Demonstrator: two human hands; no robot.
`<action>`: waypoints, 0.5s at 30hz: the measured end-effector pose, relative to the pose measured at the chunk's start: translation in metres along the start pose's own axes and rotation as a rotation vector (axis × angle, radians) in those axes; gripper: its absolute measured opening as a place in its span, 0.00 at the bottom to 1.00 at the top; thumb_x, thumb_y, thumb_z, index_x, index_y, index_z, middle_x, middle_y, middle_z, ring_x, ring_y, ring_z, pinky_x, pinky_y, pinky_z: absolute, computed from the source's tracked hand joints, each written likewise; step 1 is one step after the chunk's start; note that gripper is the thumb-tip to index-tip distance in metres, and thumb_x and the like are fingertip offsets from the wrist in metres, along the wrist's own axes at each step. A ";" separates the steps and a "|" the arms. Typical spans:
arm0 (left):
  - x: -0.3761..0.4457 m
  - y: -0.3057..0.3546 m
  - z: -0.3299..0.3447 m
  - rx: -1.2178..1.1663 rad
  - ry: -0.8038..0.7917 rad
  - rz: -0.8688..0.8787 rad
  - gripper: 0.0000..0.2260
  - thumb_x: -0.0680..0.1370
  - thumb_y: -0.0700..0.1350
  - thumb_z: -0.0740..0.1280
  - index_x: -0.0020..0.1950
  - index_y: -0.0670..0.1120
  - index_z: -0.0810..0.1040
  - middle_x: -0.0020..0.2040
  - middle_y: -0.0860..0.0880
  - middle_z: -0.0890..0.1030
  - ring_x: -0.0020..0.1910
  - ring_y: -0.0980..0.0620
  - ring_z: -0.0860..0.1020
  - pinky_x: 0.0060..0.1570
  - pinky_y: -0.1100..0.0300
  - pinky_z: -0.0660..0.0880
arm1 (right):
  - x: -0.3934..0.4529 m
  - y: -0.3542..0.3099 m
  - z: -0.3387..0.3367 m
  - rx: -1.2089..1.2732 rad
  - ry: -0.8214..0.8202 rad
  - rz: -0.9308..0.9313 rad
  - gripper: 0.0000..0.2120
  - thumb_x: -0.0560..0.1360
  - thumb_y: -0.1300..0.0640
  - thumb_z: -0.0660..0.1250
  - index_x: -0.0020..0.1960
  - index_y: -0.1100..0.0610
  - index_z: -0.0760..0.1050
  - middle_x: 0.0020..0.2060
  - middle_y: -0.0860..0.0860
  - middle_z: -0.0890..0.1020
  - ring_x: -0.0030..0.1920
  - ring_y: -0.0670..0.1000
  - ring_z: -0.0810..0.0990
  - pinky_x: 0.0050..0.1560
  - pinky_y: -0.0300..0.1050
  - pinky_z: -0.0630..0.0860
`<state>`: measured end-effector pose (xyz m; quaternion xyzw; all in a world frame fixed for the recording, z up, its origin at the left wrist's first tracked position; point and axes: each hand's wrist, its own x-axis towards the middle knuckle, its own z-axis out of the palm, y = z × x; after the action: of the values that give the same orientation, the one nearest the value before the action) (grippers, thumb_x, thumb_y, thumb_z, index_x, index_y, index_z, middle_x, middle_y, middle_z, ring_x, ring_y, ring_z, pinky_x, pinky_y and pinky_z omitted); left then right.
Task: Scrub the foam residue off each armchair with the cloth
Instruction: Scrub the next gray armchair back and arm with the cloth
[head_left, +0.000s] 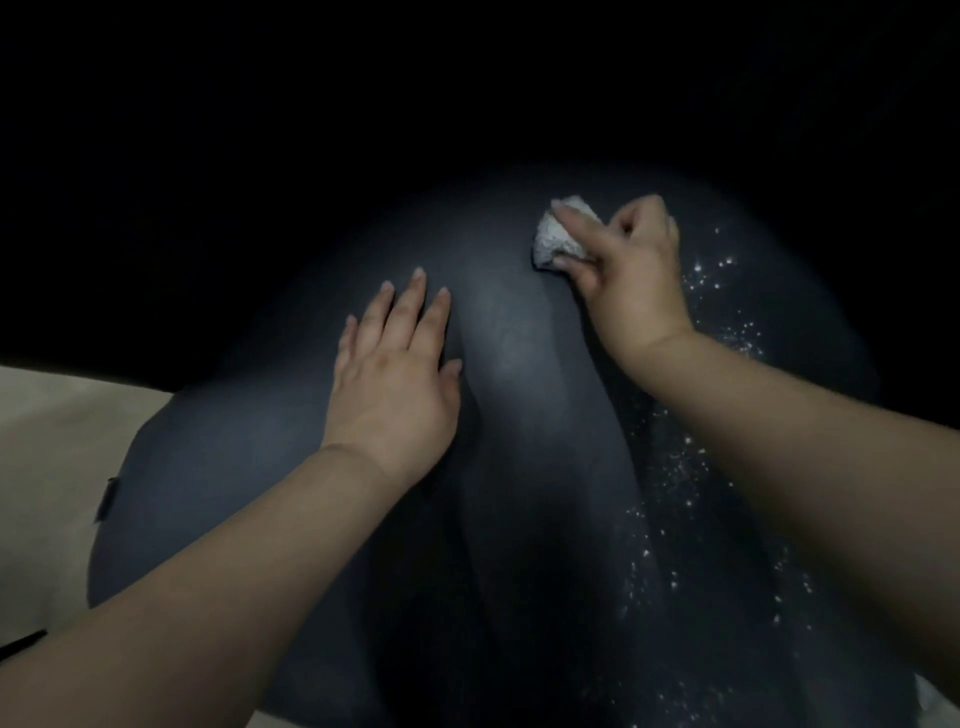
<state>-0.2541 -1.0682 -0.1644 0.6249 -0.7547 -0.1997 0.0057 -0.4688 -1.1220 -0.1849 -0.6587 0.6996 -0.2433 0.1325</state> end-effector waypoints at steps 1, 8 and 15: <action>0.001 0.003 0.000 -0.001 -0.001 -0.008 0.28 0.80 0.52 0.57 0.78 0.50 0.53 0.79 0.51 0.49 0.77 0.49 0.46 0.73 0.50 0.42 | -0.007 -0.003 0.002 0.018 0.013 0.022 0.20 0.74 0.56 0.70 0.64 0.45 0.76 0.49 0.57 0.68 0.51 0.56 0.67 0.57 0.46 0.68; 0.012 0.024 -0.002 -0.022 -0.020 -0.026 0.28 0.80 0.51 0.57 0.79 0.49 0.51 0.79 0.52 0.46 0.77 0.51 0.44 0.73 0.52 0.40 | -0.058 -0.009 -0.016 0.013 -0.227 -0.281 0.21 0.71 0.56 0.71 0.63 0.45 0.77 0.44 0.58 0.71 0.44 0.59 0.70 0.44 0.52 0.73; 0.027 0.035 0.002 -0.014 -0.009 -0.002 0.27 0.80 0.48 0.56 0.79 0.49 0.51 0.79 0.52 0.48 0.77 0.50 0.44 0.73 0.52 0.41 | -0.015 -0.003 -0.003 0.006 0.003 0.043 0.22 0.72 0.58 0.71 0.64 0.45 0.76 0.49 0.57 0.70 0.50 0.58 0.68 0.53 0.54 0.71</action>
<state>-0.2934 -1.0880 -0.1618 0.6246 -0.7527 -0.2080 0.0065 -0.4666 -1.1071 -0.1830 -0.6428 0.7129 -0.2435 0.1389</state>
